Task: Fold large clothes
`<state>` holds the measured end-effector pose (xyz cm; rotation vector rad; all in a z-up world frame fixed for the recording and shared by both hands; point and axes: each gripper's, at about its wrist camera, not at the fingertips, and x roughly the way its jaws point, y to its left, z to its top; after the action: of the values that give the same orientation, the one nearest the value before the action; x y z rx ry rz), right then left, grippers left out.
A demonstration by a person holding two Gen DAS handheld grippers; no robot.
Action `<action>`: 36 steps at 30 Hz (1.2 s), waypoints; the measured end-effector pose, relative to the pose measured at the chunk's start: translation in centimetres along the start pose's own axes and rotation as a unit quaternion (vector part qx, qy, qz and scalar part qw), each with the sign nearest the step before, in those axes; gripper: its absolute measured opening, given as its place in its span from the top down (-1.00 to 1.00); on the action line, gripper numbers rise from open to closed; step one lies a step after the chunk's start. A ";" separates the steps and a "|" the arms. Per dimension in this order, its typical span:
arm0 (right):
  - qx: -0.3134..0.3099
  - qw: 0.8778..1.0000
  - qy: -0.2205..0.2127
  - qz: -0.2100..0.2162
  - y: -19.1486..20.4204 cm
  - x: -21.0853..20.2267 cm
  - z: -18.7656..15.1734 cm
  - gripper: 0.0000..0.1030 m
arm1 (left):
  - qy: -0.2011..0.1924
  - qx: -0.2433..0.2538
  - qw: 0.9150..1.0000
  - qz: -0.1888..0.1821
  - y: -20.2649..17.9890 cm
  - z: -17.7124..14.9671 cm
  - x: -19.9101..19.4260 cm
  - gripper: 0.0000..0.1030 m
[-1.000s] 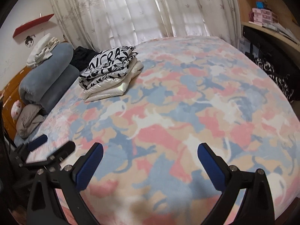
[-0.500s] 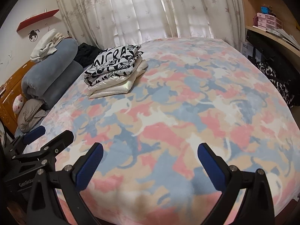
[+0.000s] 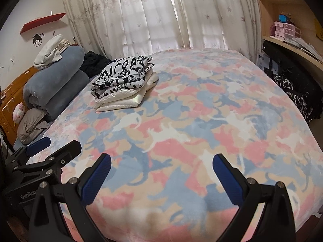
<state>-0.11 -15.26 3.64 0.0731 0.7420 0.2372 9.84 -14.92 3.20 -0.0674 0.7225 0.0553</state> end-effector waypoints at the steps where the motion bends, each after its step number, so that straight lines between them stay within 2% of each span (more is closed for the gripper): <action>1: 0.000 1.000 -0.001 0.000 0.0 -0.1 0.0 -0.96 | -0.001 0.000 1.000 0.000 0.0 0.0 0.0 -0.98; 36: 0.007 1.000 0.004 -0.001 0.0 0.2 -0.5 -0.96 | 0.010 -0.003 1.000 -0.010 -0.2 -0.4 0.4 -0.96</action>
<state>-0.28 -15.24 3.13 0.0848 0.7525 0.2297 9.88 -15.09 2.58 -0.0810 0.7414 0.0370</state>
